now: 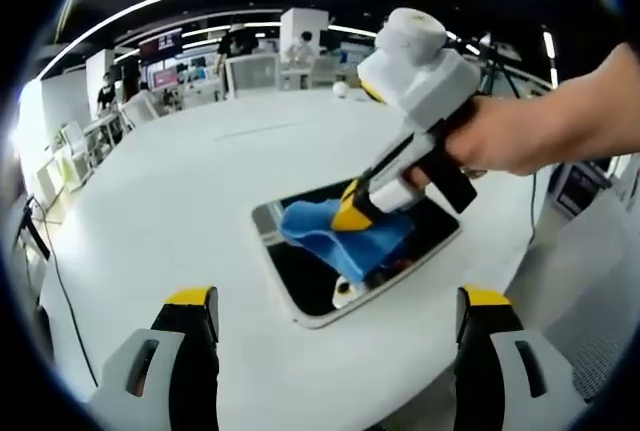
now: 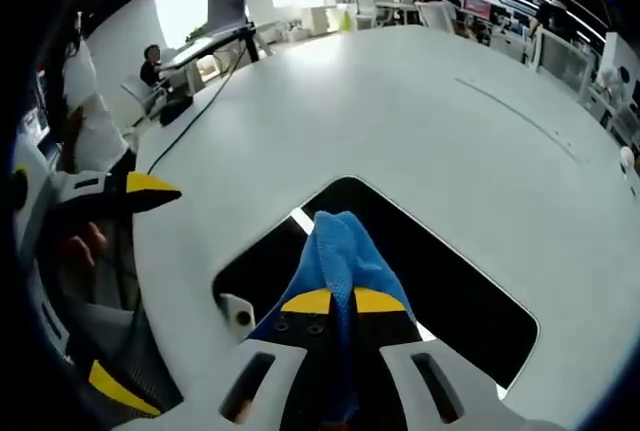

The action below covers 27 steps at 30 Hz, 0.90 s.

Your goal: Wipe the mirror surface with the cleaning cloth until all visible marks leave the cleaned area.

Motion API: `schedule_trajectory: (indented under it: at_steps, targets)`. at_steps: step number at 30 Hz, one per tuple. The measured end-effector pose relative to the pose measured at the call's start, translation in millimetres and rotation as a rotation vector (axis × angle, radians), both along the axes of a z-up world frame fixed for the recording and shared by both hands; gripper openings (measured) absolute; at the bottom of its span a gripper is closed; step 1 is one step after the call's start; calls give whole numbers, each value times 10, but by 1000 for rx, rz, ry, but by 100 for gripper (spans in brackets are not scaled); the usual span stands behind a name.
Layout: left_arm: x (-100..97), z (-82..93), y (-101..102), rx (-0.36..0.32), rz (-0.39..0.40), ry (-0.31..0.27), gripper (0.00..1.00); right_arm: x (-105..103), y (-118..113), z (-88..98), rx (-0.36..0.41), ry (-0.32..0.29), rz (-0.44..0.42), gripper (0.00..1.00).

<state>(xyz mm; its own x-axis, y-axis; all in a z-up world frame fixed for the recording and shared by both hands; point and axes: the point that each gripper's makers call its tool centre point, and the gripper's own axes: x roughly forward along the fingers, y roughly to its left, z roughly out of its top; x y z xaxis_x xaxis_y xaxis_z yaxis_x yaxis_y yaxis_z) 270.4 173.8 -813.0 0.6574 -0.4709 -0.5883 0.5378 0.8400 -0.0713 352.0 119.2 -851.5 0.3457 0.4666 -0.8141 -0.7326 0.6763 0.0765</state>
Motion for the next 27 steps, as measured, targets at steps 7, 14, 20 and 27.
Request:
schedule_trajectory:
  at_steps: [7, 14, 20, 27]
  targets:
    - [-4, 37, -6, -37, 13, 3, 100, -61, -5, 2, 6, 3, -6, 0]
    - [-13, 45, -27, -36, 4, 4, 100, -90, -5, -1, 3, 7, -4, 0]
    - [-18, 42, -56, -51, -7, 9, 100, -164, -12, 2, 14, 15, -11, 0]
    - [-22, 58, -54, -74, 2, 13, 100, -261, -9, 5, 22, 24, -10, 0]
